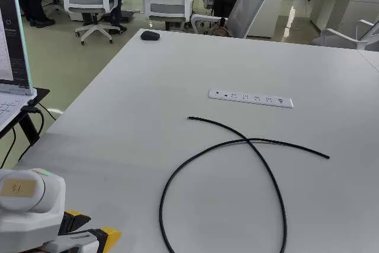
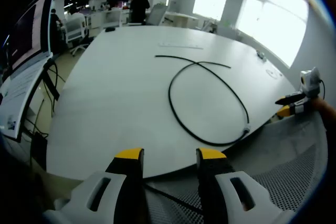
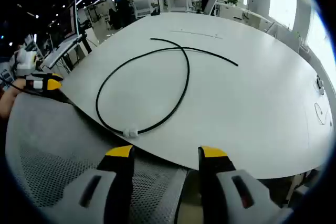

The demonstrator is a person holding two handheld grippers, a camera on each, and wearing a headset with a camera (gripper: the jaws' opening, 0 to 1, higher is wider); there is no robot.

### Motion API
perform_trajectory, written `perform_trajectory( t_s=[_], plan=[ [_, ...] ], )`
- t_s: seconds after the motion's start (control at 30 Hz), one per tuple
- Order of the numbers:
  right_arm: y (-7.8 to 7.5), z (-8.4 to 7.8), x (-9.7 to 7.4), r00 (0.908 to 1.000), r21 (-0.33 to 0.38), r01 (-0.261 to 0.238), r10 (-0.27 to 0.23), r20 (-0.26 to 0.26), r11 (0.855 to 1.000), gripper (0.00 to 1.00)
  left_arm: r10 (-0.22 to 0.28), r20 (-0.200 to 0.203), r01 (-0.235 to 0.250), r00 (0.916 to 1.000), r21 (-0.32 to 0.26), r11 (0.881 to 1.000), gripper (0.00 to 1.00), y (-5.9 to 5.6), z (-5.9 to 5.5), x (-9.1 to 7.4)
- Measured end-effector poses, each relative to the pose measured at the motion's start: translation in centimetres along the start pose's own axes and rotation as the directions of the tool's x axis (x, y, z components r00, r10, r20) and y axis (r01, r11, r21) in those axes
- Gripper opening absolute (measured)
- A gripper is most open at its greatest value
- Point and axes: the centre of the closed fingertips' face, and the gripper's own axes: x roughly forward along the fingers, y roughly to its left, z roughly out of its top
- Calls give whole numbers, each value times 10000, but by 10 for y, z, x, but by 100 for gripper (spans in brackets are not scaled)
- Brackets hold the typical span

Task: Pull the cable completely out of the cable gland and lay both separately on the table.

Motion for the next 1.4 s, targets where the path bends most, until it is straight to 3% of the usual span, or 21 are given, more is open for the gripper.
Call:
perform_trajectory(
  t_s=[1.4],
  plan=[
    [0, -4, 1, 9996, -115, -29, 26, -279, 9999, 51, -176, -175, 177, 9997, 54, 9998, 38, -5, -2, 1]
  ],
)
